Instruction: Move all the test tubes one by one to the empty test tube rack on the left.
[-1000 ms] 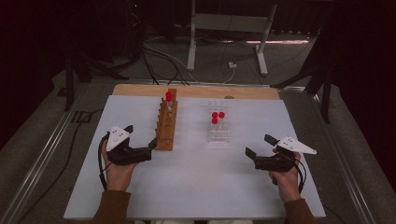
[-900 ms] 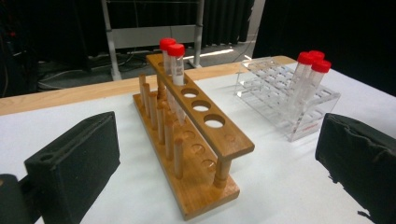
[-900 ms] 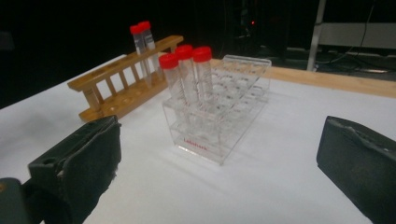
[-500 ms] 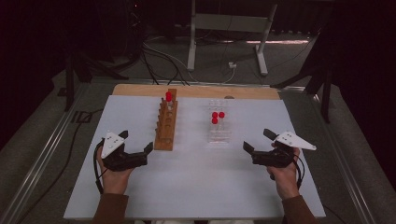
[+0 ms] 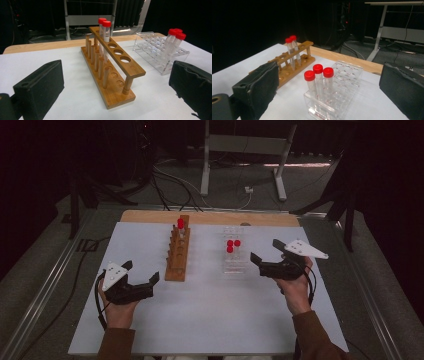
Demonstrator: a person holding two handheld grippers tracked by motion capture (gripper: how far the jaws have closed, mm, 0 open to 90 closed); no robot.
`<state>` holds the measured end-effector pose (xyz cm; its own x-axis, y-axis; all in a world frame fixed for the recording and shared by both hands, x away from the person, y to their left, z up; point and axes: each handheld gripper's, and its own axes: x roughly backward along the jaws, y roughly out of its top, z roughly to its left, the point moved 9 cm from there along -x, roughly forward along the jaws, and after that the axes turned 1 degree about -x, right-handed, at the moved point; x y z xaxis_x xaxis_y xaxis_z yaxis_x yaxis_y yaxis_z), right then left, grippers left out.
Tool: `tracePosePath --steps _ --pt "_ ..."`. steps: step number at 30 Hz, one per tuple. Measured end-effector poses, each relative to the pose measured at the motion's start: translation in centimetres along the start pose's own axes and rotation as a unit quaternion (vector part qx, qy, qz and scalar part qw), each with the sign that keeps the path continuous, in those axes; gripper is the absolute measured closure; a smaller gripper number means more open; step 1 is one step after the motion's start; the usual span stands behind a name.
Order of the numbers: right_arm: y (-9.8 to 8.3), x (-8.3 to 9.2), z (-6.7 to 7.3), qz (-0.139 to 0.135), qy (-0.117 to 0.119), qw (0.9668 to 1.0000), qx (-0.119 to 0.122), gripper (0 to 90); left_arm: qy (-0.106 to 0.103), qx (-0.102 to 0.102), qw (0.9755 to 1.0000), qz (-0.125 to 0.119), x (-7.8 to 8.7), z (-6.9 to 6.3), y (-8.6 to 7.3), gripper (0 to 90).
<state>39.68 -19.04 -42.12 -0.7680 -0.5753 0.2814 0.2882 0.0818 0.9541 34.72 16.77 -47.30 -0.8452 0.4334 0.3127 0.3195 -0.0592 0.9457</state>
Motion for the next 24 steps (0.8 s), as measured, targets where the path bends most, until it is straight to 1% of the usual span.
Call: tracePosePath --steps 2,3,4,9,10,12,16,24 --pt "0.0 -0.7 0.2 0.007 0.004 1.0 0.004 6.1 0.005 -0.004 1.0 0.004 -0.1 0.1 -0.2 0.7" --pt "-0.2 -1.1 0.3 0.011 0.007 0.9999 0.004 6.4 0.004 -0.003 1.0 0.005 -0.1 0.1 -0.2 0.7" --pt "-0.3 -1.6 0.3 0.017 0.007 0.9998 0.005 6.8 0.003 -0.002 1.0 0.006 -0.2 0.1 -0.3 0.7" --pt "-1.4 -3.6 0.5 0.039 0.005 0.9991 0.013 14.3 0.004 -0.002 1.0 0.004 -0.1 0.1 -0.2 0.7" --pt "-1.6 -3.9 0.5 0.043 0.003 0.999 0.013 16.3 0.005 -0.003 1.0 0.004 -0.1 0.1 -0.2 0.7" --pt "-2.0 -4.6 0.5 0.051 0.005 0.9986 0.007 19.1 0.006 -0.005 1.0 0.005 -0.1 0.1 -0.3 0.7" --pt "-2.8 -5.7 0.1 0.061 -0.005 0.9981 0.001 26.2 0.008 -0.003 0.9999 0.007 -0.2 0.2 -0.4 0.7" --pt "-4.2 -7.5 -0.9 0.073 -0.026 0.997 0.007 46.6 0.006 0.001 1.0 0.004 -0.2 0.2 -0.4 0.7"
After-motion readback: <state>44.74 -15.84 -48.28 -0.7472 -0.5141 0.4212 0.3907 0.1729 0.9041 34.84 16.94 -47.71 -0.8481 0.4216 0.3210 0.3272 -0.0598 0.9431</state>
